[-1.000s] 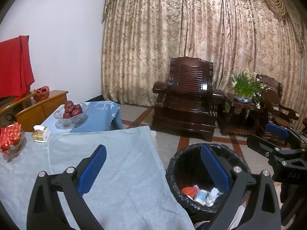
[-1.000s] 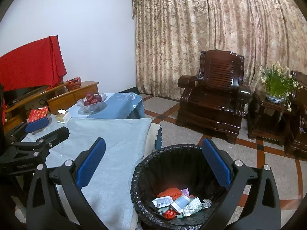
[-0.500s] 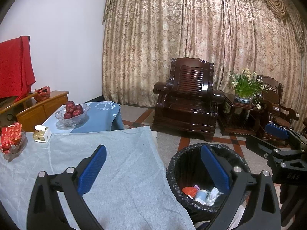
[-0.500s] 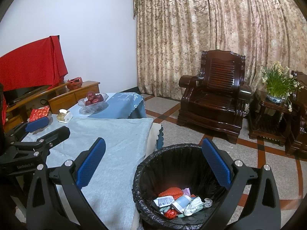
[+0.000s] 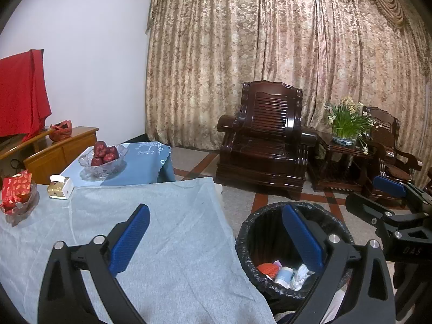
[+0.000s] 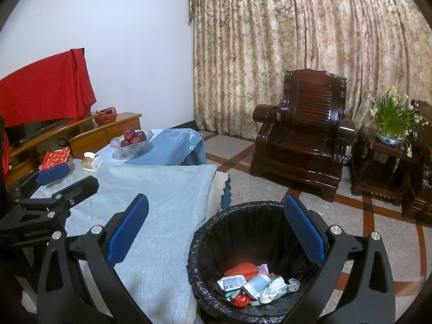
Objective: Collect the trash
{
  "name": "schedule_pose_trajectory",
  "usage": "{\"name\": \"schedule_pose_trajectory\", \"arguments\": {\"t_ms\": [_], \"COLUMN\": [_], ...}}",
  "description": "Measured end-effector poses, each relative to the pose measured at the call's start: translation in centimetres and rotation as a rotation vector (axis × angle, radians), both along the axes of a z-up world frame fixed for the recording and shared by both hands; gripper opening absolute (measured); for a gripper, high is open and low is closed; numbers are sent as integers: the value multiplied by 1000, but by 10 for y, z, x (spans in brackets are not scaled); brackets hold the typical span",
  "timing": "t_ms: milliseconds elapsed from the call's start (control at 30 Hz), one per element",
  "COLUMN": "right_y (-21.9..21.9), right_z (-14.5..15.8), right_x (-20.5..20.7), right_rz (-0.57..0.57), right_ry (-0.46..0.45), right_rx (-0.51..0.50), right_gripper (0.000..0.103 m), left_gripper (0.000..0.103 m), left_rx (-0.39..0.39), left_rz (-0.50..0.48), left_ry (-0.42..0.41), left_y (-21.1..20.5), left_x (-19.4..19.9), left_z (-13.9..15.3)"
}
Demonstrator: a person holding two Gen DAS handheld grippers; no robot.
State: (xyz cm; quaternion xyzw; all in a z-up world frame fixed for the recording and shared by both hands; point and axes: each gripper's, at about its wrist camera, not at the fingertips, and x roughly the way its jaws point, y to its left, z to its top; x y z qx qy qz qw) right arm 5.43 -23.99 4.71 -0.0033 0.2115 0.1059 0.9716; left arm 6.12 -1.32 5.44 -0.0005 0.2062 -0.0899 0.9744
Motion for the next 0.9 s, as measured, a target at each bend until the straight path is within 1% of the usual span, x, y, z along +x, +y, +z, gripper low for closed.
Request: {"name": "schedule_pose_trajectory", "arguments": {"t_ms": [900], "right_y": [-1], "right_z": [2], "right_x": [1], "right_rz": [-1], "right_ry": [2], "right_rx": [0], "right_gripper": [97], "left_gripper": [97], "left_rx": [1], "left_rz": [1], "left_ry": [1], "left_y": [1], "left_x": [0], "left_z": [0]}}
